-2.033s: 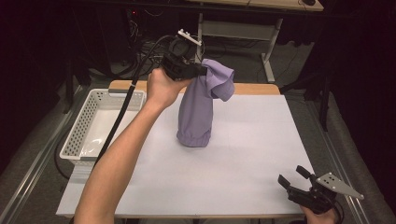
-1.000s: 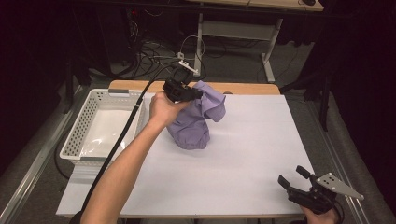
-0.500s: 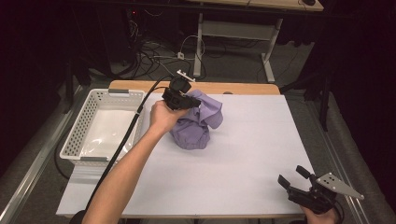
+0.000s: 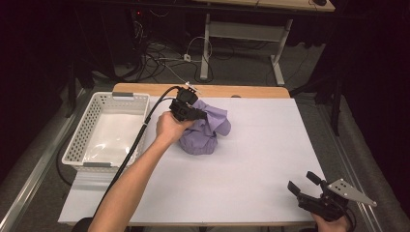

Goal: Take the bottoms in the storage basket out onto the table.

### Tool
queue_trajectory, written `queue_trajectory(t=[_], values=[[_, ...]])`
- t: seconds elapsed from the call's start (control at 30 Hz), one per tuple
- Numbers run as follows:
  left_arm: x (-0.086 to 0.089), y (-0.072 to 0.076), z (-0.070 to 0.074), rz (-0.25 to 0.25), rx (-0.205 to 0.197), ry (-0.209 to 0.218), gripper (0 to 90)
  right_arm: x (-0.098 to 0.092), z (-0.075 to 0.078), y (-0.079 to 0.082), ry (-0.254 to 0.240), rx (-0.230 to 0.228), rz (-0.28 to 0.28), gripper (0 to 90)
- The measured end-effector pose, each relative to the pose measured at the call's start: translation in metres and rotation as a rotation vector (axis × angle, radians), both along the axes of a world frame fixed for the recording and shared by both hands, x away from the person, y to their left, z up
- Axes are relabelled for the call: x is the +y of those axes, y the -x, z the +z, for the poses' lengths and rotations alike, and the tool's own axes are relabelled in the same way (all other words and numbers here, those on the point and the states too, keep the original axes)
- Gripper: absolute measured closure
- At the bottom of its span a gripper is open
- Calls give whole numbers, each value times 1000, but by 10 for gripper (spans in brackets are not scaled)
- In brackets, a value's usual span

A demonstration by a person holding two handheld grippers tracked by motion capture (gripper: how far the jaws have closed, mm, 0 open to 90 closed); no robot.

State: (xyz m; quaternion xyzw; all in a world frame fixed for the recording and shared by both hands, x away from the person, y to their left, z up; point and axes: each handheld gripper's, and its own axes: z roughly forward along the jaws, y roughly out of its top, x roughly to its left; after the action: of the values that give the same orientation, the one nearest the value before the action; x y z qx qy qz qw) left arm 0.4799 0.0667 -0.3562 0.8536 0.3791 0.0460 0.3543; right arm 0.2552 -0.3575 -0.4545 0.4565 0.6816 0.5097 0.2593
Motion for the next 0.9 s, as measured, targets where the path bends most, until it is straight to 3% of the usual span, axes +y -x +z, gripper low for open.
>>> queue_trajectory(t=[0.33,0.63,0.83,0.9], values=[[-3,-2,-30,8,55,-23,810,1,0,0,6,1,4,163],[-10,-10,-47,24,68,-55,801,-1,0,0,-3,3,2,165],[-11,-13,-53,39,65,-48,789,-1,0,0,-8,3,1,165],[-11,-13,-54,35,64,-30,747,-1,0,0,-7,3,3,166]])
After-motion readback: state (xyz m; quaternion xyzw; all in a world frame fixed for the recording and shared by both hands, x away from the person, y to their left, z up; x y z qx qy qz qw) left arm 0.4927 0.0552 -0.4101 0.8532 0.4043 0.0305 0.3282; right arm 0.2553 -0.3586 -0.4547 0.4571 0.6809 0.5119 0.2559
